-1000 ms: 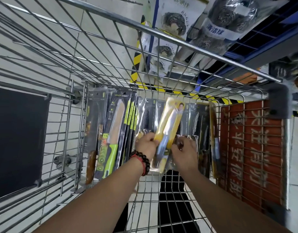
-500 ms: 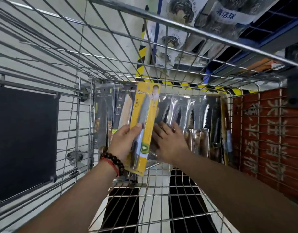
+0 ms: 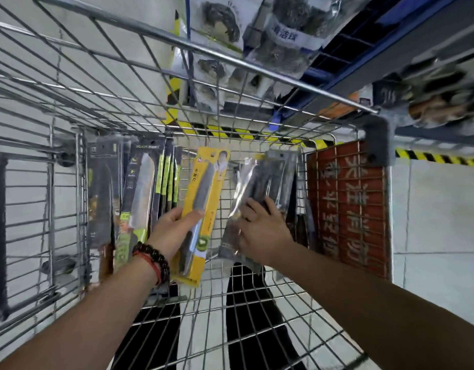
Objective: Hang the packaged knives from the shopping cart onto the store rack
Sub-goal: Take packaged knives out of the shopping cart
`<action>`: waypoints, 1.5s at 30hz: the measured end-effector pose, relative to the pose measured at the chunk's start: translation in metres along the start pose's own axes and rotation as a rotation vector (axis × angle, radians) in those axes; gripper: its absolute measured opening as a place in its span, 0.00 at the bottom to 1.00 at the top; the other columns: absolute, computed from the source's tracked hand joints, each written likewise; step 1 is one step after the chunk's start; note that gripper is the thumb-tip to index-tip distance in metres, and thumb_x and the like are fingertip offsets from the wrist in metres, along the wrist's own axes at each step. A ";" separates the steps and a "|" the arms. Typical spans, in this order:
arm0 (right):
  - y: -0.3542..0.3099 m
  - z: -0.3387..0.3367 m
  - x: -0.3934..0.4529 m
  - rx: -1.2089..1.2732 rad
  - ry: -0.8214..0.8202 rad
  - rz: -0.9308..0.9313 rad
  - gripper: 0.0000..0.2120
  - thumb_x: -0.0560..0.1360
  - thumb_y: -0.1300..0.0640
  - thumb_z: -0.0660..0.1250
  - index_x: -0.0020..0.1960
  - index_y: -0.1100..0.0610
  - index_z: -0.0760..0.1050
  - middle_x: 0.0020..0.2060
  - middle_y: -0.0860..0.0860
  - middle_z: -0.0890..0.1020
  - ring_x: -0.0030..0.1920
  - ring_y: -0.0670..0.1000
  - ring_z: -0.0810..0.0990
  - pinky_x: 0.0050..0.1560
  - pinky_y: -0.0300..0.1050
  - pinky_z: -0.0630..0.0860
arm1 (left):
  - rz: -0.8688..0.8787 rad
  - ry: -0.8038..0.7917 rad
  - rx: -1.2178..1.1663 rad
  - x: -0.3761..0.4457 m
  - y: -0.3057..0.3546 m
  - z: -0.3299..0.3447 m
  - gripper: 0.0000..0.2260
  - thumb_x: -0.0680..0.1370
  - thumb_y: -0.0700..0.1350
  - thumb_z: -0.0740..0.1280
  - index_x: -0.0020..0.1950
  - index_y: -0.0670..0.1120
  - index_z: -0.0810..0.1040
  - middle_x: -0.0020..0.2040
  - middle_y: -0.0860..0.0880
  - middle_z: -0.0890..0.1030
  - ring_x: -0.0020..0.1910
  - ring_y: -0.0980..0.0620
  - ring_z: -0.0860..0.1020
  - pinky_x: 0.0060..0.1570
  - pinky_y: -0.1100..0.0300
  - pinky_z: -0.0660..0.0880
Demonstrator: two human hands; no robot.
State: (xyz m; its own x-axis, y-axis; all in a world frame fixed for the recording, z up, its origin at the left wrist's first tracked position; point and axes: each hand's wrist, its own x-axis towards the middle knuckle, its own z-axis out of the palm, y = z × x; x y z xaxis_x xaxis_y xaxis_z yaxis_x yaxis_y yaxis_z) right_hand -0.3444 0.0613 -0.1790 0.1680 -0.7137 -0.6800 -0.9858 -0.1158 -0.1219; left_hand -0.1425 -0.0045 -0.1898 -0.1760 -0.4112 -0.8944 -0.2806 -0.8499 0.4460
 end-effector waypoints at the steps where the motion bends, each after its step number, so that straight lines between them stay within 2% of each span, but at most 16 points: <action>1: 0.000 -0.001 -0.007 0.079 0.083 0.018 0.22 0.75 0.47 0.62 0.68 0.49 0.74 0.74 0.53 0.67 0.77 0.56 0.57 0.75 0.61 0.42 | -0.011 0.005 -0.015 0.003 -0.003 0.003 0.36 0.62 0.66 0.74 0.63 0.46 0.76 0.61 0.49 0.79 0.60 0.46 0.76 0.64 0.44 0.71; 5: 0.017 -0.003 -0.031 0.329 0.544 0.492 0.20 0.71 0.55 0.68 0.63 0.52 0.75 0.65 0.54 0.73 0.65 0.57 0.71 0.65 0.55 0.67 | -0.053 0.032 -0.057 0.018 -0.018 0.014 0.44 0.55 0.71 0.74 0.64 0.48 0.75 0.63 0.48 0.78 0.61 0.45 0.77 0.63 0.41 0.71; 8: 0.038 0.000 -0.032 0.673 0.475 0.805 0.28 0.76 0.57 0.67 0.73 0.53 0.62 0.70 0.55 0.66 0.67 0.59 0.69 0.62 0.53 0.70 | -0.032 -0.001 -0.098 0.020 -0.021 0.021 0.37 0.56 0.70 0.76 0.58 0.51 0.79 0.60 0.48 0.79 0.59 0.44 0.77 0.62 0.41 0.72; 11: 0.043 0.013 -0.025 0.691 0.340 0.708 0.29 0.79 0.59 0.63 0.77 0.54 0.57 0.71 0.55 0.67 0.68 0.58 0.70 0.68 0.52 0.70 | 0.014 -0.029 -0.095 0.015 -0.014 0.031 0.45 0.60 0.68 0.75 0.71 0.47 0.69 0.70 0.48 0.72 0.67 0.46 0.71 0.67 0.47 0.65; 14: 0.048 0.017 -0.025 0.703 0.366 0.695 0.29 0.77 0.66 0.60 0.76 0.52 0.61 0.70 0.54 0.70 0.63 0.57 0.75 0.65 0.49 0.74 | 0.043 -0.066 -0.087 0.010 -0.008 0.040 0.44 0.62 0.67 0.73 0.72 0.48 0.67 0.72 0.48 0.70 0.69 0.46 0.69 0.67 0.45 0.63; 17: 0.050 0.015 -0.033 0.693 0.421 0.637 0.30 0.75 0.69 0.59 0.75 0.52 0.66 0.66 0.54 0.73 0.53 0.52 0.78 0.50 0.40 0.77 | 0.082 -0.096 -0.052 0.005 -0.002 0.049 0.24 0.71 0.59 0.70 0.63 0.48 0.75 0.64 0.50 0.77 0.64 0.48 0.73 0.64 0.47 0.68; 19: 0.046 0.010 -0.039 0.736 0.549 0.615 0.28 0.75 0.68 0.59 0.73 0.52 0.69 0.62 0.53 0.75 0.50 0.50 0.78 0.45 0.39 0.76 | 0.121 -0.104 -0.012 0.004 -0.001 0.056 0.10 0.77 0.50 0.67 0.56 0.49 0.77 0.55 0.53 0.81 0.60 0.49 0.76 0.54 0.54 0.72; 21: 0.039 0.001 -0.043 0.761 0.697 0.606 0.25 0.76 0.68 0.61 0.71 0.54 0.72 0.63 0.54 0.75 0.57 0.53 0.75 0.53 0.41 0.74 | 0.181 -0.094 0.017 0.001 0.000 0.063 0.04 0.79 0.46 0.65 0.54 0.51 0.76 0.49 0.58 0.80 0.55 0.52 0.77 0.46 0.61 0.71; 24: 0.009 -0.014 -0.046 0.661 0.794 0.478 0.24 0.73 0.69 0.65 0.68 0.57 0.76 0.61 0.59 0.76 0.58 0.59 0.73 0.54 0.45 0.73 | 0.221 -0.093 0.010 -0.005 0.002 0.077 0.09 0.81 0.42 0.62 0.57 0.55 0.74 0.52 0.60 0.77 0.52 0.56 0.76 0.54 0.61 0.69; 28: -0.045 -0.024 -0.037 0.627 0.570 0.401 0.25 0.71 0.59 0.63 0.69 0.54 0.74 0.65 0.60 0.73 0.61 0.62 0.71 0.57 0.53 0.76 | 0.075 -0.186 -0.283 -0.013 0.009 0.090 0.09 0.80 0.43 0.62 0.54 0.52 0.80 0.48 0.48 0.85 0.45 0.49 0.82 0.43 0.56 0.77; 31: -0.059 -0.037 -0.027 0.641 0.356 0.410 0.27 0.74 0.52 0.62 0.73 0.51 0.68 0.72 0.55 0.67 0.68 0.58 0.63 0.68 0.53 0.68 | -0.074 -0.320 -0.596 -0.012 0.011 0.079 0.13 0.80 0.51 0.60 0.53 0.47 0.81 0.47 0.46 0.84 0.43 0.50 0.82 0.45 0.58 0.78; 35: -0.053 -0.041 -0.025 0.985 0.300 0.210 0.24 0.76 0.59 0.60 0.73 0.54 0.70 0.73 0.52 0.69 0.71 0.46 0.65 0.74 0.45 0.62 | -0.038 -0.187 -0.439 -0.005 0.007 0.057 0.23 0.73 0.58 0.69 0.64 0.49 0.76 0.58 0.46 0.82 0.56 0.47 0.80 0.58 0.50 0.75; 37: -0.050 -0.033 -0.027 1.194 0.330 0.178 0.23 0.75 0.66 0.60 0.69 0.55 0.74 0.67 0.50 0.75 0.62 0.36 0.74 0.67 0.42 0.72 | 0.036 -0.093 -0.298 0.001 0.003 0.046 0.31 0.69 0.59 0.73 0.68 0.48 0.72 0.62 0.46 0.80 0.59 0.46 0.78 0.56 0.49 0.74; 39: -0.046 -0.022 -0.025 1.372 0.372 0.328 0.19 0.75 0.68 0.61 0.61 0.53 0.79 0.57 0.51 0.81 0.52 0.44 0.81 0.57 0.47 0.79 | 0.053 -0.024 -0.291 0.004 0.002 0.035 0.32 0.71 0.57 0.72 0.71 0.47 0.70 0.66 0.46 0.77 0.62 0.45 0.75 0.57 0.49 0.72; 42: -0.037 -0.008 -0.013 1.401 0.411 0.651 0.10 0.75 0.64 0.67 0.50 0.51 0.81 0.46 0.48 0.84 0.45 0.48 0.82 0.48 0.43 0.79 | 0.060 0.090 -0.374 0.007 0.006 0.016 0.20 0.76 0.49 0.70 0.66 0.47 0.74 0.62 0.50 0.79 0.62 0.47 0.75 0.66 0.46 0.66; 45: -0.041 0.004 0.008 1.295 0.192 0.642 0.11 0.75 0.61 0.67 0.57 0.55 0.78 0.48 0.48 0.82 0.45 0.49 0.80 0.45 0.37 0.77 | 0.069 0.164 -0.463 0.010 0.009 -0.009 0.17 0.74 0.48 0.71 0.62 0.49 0.77 0.58 0.50 0.81 0.59 0.46 0.78 0.67 0.40 0.66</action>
State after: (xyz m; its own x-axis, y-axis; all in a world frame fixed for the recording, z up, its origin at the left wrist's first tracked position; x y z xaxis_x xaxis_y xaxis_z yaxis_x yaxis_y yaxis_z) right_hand -0.3021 0.0631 -0.1821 -0.3953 -0.4935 -0.7747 -0.1741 0.8684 -0.4644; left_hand -0.1381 -0.0190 -0.1956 -0.0179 -0.4867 -0.8734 0.1819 -0.8605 0.4759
